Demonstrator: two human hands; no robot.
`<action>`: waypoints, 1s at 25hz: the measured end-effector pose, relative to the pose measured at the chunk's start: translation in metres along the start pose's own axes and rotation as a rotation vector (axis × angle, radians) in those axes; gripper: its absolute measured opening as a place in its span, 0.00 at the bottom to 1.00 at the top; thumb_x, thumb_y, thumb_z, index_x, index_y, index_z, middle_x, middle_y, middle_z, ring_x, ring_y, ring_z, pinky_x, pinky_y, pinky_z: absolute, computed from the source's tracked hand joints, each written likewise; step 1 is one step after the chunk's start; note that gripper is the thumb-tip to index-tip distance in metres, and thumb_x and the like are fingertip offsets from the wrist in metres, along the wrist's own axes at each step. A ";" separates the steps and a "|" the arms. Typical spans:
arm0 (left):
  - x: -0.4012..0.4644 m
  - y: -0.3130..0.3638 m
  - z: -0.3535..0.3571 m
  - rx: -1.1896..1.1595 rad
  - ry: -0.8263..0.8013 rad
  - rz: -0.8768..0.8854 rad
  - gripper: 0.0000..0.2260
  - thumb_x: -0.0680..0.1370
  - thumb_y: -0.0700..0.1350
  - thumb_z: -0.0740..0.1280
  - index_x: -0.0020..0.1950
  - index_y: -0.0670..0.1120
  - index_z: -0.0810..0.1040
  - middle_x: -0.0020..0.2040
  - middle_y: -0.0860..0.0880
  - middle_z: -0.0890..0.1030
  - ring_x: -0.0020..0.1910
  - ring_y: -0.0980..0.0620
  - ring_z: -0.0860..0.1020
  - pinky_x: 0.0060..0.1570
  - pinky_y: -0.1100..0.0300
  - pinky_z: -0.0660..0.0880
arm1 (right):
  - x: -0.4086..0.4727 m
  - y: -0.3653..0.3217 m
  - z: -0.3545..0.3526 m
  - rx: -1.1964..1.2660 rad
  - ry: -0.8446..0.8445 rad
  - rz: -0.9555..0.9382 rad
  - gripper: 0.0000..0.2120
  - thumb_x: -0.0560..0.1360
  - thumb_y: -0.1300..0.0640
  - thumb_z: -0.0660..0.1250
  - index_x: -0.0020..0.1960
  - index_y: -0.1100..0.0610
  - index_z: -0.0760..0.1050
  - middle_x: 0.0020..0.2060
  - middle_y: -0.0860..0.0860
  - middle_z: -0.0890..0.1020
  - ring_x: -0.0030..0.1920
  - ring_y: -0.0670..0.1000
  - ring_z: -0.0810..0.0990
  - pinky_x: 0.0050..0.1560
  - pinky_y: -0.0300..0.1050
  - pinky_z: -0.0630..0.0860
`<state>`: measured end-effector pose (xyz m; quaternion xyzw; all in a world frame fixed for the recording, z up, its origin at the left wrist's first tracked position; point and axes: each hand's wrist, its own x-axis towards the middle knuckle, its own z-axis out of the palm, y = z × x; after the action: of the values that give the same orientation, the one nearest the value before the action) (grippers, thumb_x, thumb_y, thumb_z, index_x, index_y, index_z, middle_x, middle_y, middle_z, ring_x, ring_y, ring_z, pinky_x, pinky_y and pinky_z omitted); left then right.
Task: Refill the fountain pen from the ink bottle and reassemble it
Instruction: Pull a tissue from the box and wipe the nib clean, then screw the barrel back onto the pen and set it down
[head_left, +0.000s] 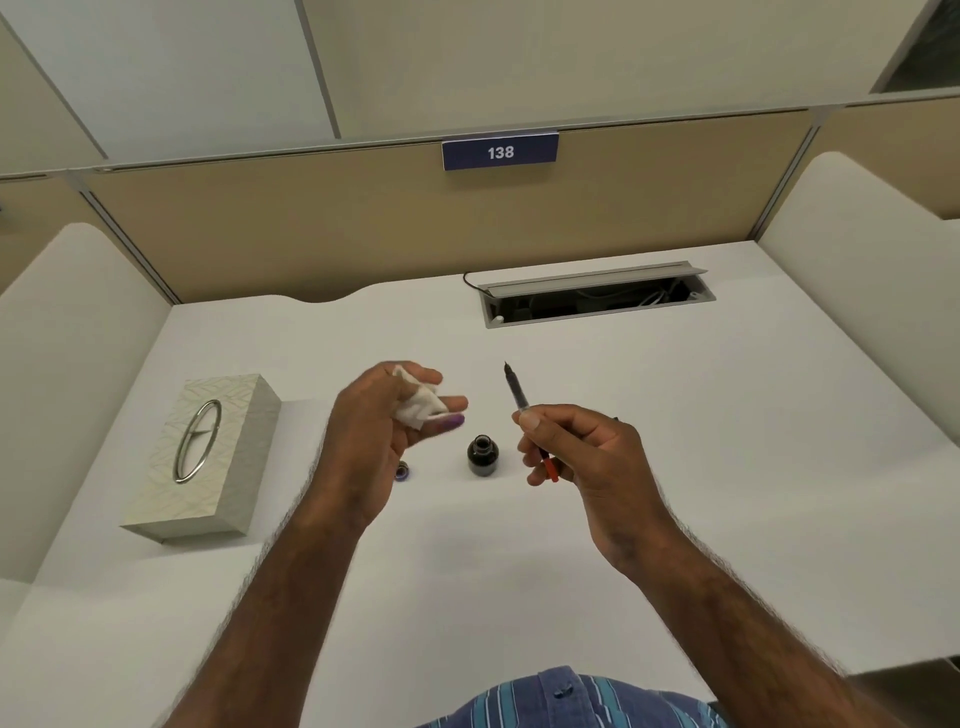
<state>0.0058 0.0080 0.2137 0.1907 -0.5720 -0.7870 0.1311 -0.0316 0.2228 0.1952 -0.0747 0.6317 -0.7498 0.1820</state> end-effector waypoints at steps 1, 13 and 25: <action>-0.003 -0.004 0.003 0.103 -0.021 -0.024 0.14 0.81 0.35 0.56 0.47 0.41 0.82 0.46 0.43 0.86 0.48 0.34 0.87 0.51 0.45 0.80 | 0.000 -0.001 -0.003 0.007 0.013 0.001 0.06 0.79 0.58 0.74 0.51 0.61 0.88 0.38 0.53 0.85 0.39 0.51 0.82 0.42 0.50 0.79; -0.024 -0.032 0.066 0.328 -0.366 -0.113 0.13 0.80 0.57 0.68 0.60 0.54 0.86 0.42 0.41 0.68 0.40 0.46 0.67 0.41 0.52 0.65 | 0.008 0.001 -0.042 -0.014 -0.025 0.061 0.08 0.79 0.56 0.74 0.49 0.61 0.87 0.35 0.52 0.78 0.34 0.52 0.75 0.35 0.46 0.75; 0.019 -0.063 0.077 0.130 -0.154 -0.259 0.11 0.82 0.51 0.69 0.58 0.48 0.87 0.40 0.50 0.70 0.32 0.51 0.67 0.36 0.59 0.65 | 0.053 0.045 -0.106 -0.126 0.178 0.241 0.13 0.78 0.49 0.76 0.50 0.60 0.88 0.41 0.54 0.85 0.37 0.52 0.79 0.34 0.47 0.77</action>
<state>-0.0453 0.0852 0.1717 0.2101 -0.6008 -0.7708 -0.0284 -0.1085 0.2950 0.1248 0.0572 0.6955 -0.6852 0.2088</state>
